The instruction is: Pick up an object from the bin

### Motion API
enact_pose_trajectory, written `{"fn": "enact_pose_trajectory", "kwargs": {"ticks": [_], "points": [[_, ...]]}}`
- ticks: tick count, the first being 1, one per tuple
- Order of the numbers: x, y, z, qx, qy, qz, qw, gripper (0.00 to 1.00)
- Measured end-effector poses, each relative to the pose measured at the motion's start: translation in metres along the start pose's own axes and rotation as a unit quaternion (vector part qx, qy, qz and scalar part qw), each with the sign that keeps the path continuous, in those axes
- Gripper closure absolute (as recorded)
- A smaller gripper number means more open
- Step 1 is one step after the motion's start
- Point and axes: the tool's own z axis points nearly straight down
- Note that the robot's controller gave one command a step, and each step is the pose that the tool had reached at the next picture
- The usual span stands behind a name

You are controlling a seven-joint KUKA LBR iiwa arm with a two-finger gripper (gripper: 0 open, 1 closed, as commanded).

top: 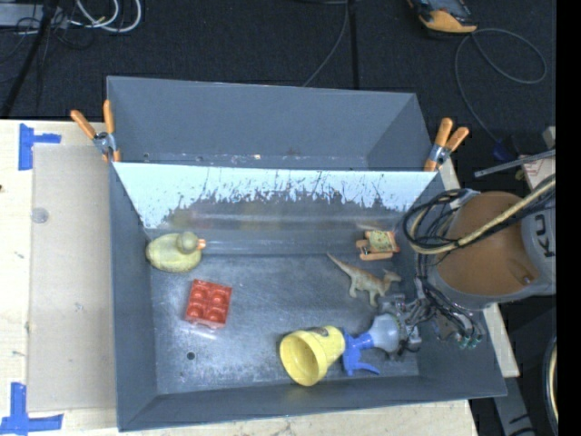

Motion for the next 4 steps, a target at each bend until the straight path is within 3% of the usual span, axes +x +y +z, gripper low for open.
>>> {"fn": "enact_pose_trajectory", "kwargs": {"ticks": [4], "points": [[0.001,0.002,-0.061,-0.001,0.0018,-0.001,1.0,1.0]]}}
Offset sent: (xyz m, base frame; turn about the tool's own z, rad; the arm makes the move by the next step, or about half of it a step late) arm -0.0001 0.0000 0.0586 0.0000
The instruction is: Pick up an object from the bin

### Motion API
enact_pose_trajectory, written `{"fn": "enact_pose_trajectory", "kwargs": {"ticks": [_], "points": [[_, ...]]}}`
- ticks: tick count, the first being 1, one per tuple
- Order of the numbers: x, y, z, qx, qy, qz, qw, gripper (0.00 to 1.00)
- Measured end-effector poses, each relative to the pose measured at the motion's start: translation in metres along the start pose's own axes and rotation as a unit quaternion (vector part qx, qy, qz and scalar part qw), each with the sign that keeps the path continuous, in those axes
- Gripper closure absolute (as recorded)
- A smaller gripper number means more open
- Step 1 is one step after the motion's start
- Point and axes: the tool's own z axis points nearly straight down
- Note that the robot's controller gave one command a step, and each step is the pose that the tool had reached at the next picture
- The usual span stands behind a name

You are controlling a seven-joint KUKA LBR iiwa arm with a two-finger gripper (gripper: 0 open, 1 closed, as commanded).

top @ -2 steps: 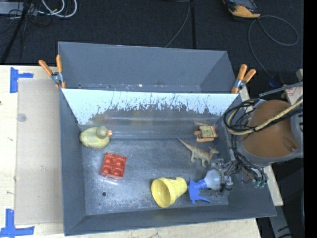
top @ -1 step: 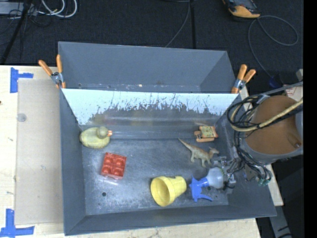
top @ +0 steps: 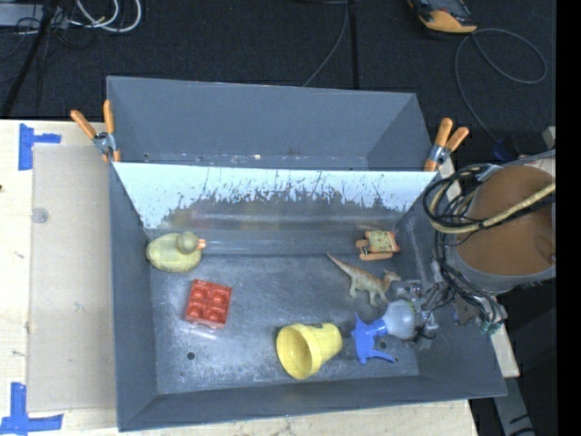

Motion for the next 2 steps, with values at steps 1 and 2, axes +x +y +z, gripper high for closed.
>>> {"fn": "enact_pose_trajectory", "kwargs": {"ticks": [1,2], "points": [[-0.0007,0.0,-0.0107,0.0,-0.0007,0.0,1.0,1.0],[-0.0001,0.0006,-0.0205,0.0,0.0003,0.0,1.0,1.0]]}}
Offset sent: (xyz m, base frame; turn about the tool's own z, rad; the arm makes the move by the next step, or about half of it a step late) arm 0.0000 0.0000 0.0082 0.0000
